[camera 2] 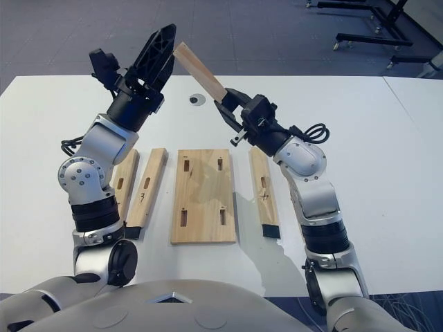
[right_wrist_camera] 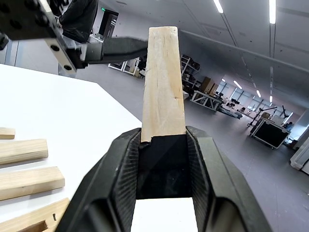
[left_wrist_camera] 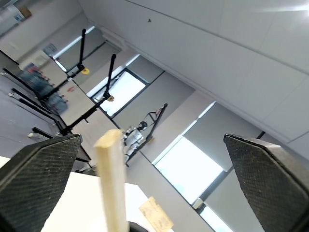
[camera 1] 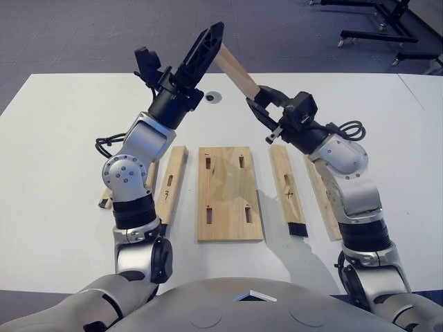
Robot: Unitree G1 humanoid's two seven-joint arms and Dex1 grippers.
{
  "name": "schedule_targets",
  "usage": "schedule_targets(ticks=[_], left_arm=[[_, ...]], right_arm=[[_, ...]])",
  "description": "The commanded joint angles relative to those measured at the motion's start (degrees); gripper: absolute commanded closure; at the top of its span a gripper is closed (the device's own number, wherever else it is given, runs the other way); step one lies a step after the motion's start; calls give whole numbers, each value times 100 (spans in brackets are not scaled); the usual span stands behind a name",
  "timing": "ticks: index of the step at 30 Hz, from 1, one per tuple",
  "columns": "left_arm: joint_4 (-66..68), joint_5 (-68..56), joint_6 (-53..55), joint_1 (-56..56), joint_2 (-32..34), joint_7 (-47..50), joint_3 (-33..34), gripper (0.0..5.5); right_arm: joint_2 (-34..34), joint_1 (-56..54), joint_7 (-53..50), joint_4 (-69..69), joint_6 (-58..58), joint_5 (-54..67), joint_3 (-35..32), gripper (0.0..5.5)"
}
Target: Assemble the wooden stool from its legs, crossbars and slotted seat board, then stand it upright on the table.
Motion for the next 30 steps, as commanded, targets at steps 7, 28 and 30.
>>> schedule_targets(ticks=[7, 28, 30], left_arm=[[182, 177, 83, 29, 161, 71, -268, 10], [7, 385, -49, 126, 197, -46, -420, 360], [-136, 237, -51, 174, 199, -148, -381, 394]], right_arm=[[-22, 181, 76, -353, 78, -123, 255, 419], [68, 320, 76, -256, 321, 119, 74, 419], [52, 302, 76, -289, 337, 136, 69, 419]])
